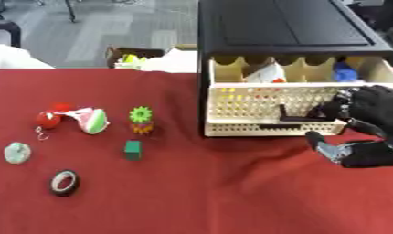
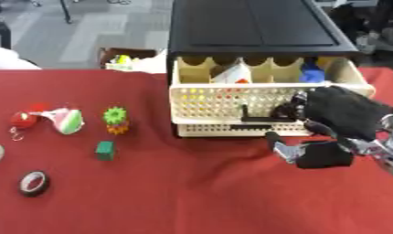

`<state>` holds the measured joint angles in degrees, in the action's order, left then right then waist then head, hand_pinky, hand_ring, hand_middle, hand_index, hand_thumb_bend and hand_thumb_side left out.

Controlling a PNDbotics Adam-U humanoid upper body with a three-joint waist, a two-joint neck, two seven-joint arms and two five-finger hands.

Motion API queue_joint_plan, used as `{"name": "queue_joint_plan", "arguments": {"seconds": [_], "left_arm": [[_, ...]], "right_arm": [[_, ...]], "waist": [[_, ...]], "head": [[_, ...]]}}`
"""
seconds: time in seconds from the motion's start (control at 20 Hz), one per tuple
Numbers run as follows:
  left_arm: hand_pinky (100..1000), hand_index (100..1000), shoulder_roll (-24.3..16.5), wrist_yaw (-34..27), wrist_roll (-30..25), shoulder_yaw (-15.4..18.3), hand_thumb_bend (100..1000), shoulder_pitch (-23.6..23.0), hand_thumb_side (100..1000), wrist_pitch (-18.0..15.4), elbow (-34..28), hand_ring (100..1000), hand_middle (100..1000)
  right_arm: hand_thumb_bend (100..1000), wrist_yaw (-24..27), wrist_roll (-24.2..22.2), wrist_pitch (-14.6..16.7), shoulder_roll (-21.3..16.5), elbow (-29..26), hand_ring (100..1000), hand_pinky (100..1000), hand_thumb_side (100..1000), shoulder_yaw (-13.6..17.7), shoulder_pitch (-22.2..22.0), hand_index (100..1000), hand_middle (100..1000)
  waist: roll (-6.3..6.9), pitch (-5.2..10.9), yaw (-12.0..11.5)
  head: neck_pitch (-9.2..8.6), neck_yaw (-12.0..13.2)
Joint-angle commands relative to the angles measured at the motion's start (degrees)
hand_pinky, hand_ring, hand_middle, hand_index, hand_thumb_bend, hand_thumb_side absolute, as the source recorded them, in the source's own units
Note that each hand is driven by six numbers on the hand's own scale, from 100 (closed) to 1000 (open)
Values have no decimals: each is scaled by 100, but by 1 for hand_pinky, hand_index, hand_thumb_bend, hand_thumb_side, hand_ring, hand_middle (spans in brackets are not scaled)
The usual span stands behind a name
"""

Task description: Pick up objects from table and place into drawer.

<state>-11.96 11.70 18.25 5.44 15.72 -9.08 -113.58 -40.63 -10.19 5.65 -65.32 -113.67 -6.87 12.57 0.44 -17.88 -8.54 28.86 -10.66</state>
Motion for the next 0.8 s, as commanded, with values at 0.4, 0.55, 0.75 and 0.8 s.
{"name": "queue_joint_plan", "arguments": {"seconds": [0.4,0.55,0.75,0.8], "left_arm": [[447,702,-52,17,28,30,100,74,847,-2,-102,496,589],[446,702,-50,19,32,33,100,76,847,-3,-102,496,589],[447,702,-45,20,33,32,100,82,847,-3,-102,496,589],[447,702,-44,20,33,32,100,83,847,-3,-102,496,589]], "right_arm": [[100,-202,297,245,-174,-92,100,100,1000,-68,-320,731,100],[100,-286,382,289,-181,-92,100,100,1000,-64,-425,731,100],[100,-421,489,375,-178,-92,100,100,1000,-84,-546,731,100],[100,-441,507,383,-177,-92,100,100,1000,-86,-558,731,100]], "waist": [[11,47,8],[11,41,11],[14,33,13],[14,32,12]], "head": [[-84,44],[-89,53],[-100,61],[-101,61]]}}
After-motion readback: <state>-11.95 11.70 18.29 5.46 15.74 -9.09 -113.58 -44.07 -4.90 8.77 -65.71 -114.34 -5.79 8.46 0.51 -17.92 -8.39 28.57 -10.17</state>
